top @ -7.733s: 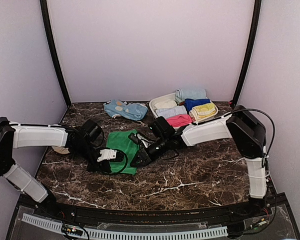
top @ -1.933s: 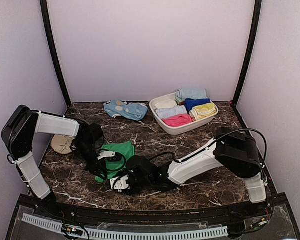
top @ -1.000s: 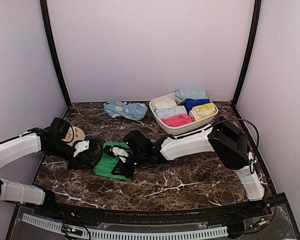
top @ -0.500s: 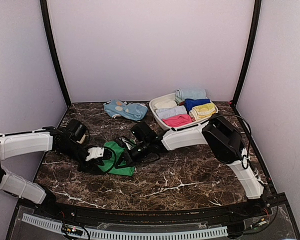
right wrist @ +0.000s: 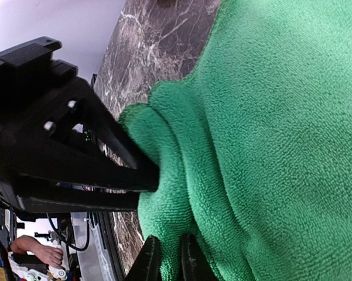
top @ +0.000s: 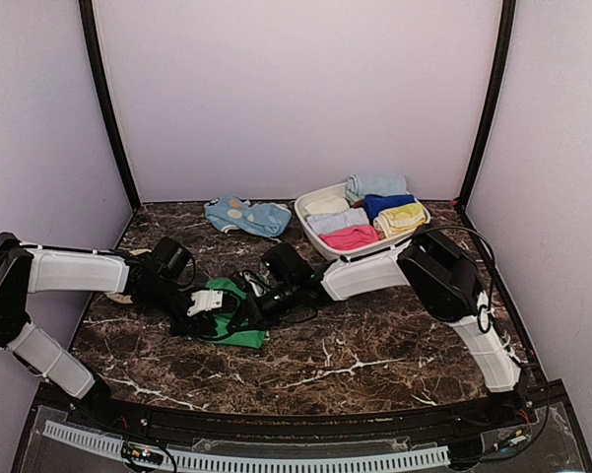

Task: Roll the towels
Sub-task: Roll the towel at the center of the board.

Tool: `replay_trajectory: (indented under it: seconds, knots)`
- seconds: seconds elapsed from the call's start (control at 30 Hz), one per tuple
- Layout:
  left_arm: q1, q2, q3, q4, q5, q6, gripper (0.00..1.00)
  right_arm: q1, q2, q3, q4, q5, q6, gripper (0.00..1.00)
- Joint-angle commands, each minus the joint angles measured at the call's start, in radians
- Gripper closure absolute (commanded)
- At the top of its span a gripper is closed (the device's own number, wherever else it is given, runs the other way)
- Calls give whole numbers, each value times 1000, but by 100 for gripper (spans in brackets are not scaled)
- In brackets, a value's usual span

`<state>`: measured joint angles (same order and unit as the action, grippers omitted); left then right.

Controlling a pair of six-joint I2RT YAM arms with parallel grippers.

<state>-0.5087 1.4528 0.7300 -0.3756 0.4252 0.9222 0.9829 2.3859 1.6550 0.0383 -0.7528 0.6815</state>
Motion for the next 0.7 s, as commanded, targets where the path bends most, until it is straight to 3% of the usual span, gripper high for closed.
replay_trajectory:
  seconds: [0.0,0.1,0.23,0.27,0.3,0.47,0.57,0.67]
  knots:
    - [-2,64,16,3,-22,-42,88,-8,-54,-111,102,132,16,80]
    - [-1,89,28,-19,3,-46,95,-10,-145,-204,187,219,-52,56]
    - [10,135,61,-71,51,-50,96,-25,-296,-339,220,364,-150,41]
    - [15,144,70,-82,63,-54,96,-27,-338,-377,219,415,-179,13]
    - [20,153,79,-91,75,-57,96,-26,-383,-413,213,479,-204,2]
    - [45,169,116,-164,123,-32,99,1,-646,-661,296,819,-315,0]
    - [52,196,143,-218,134,-19,98,-1,-760,-746,292,1125,-221,0]
    - [69,241,178,-261,152,-24,98,-60,-840,-860,454,947,-311,0]
